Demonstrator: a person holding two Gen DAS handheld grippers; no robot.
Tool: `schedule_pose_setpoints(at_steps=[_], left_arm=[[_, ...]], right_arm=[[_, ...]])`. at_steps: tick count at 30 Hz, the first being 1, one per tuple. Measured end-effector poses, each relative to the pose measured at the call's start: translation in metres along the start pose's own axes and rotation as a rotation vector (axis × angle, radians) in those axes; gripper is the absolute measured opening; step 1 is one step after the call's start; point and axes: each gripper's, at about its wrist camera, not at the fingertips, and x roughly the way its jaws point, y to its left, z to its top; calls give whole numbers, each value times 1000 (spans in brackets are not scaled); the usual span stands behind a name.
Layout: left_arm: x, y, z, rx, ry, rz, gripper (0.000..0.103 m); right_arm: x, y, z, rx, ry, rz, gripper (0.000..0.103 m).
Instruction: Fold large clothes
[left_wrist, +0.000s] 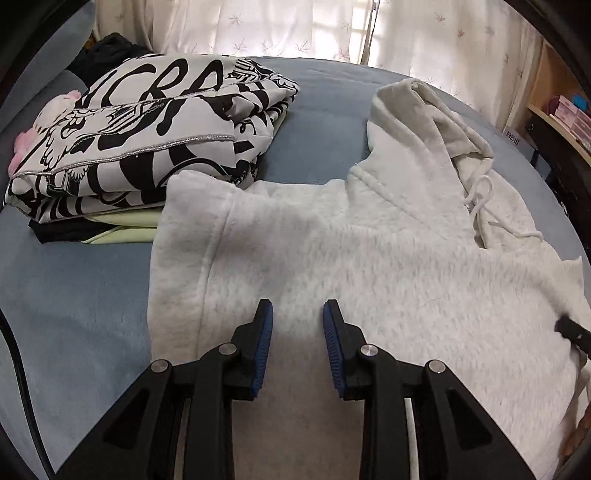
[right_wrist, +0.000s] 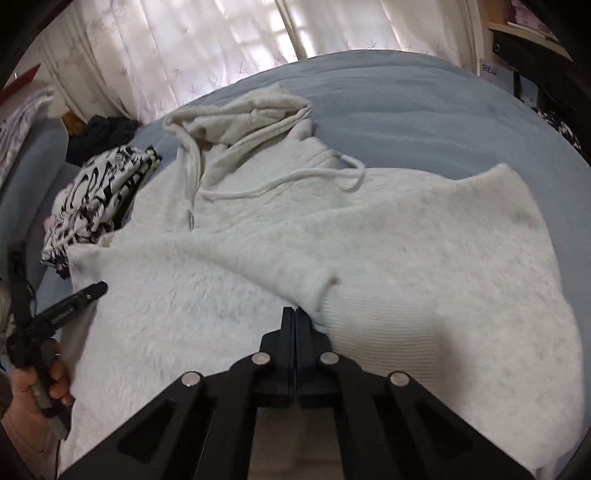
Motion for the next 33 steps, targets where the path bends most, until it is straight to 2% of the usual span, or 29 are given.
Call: schedule_pose_setpoints(at_steps=[4,6,10,13,16,17,19,20,23,24,27,33], left_arm=[[-6,-4,4,14,31,26,27],[-17,-9,2,19,42,38,27],[-50,-24,-16,-7,47,-59,28],[-75,-39,-40,-27,46,-144,28],[-86,-54,-67,-17,79,-198,34],[-84,-58,-77,-7,90,-184,37],[-78,-59,-89,13,100,-133,37],[-73,-57,-95,26,105,-125,37],[-80,-57,-98,40,106,-125,37],[-83,-59,-97,48,108,-115,37],[-99,-60,-100,50,103,-93,38],[-145,-50,-126,45,80,-57,39]], right_arm=[[-22,4,0,7,0,-35,4],[-35,8,-2,8,-7,-15,4],[-50,25,-12,0,-1,59,4],[-48,46,-29,-15,35,124,4],[-38,68,-47,-49,74,154,4],[-35,71,-52,-55,84,144,4],[-26,68,-62,-56,103,85,4],[-24,60,-65,-38,103,68,0],[-34,26,-70,83,101,86,0],[-40,18,-72,106,101,65,0],[-60,6,-81,138,93,49,4],[-99,0,-110,190,62,53,4]])
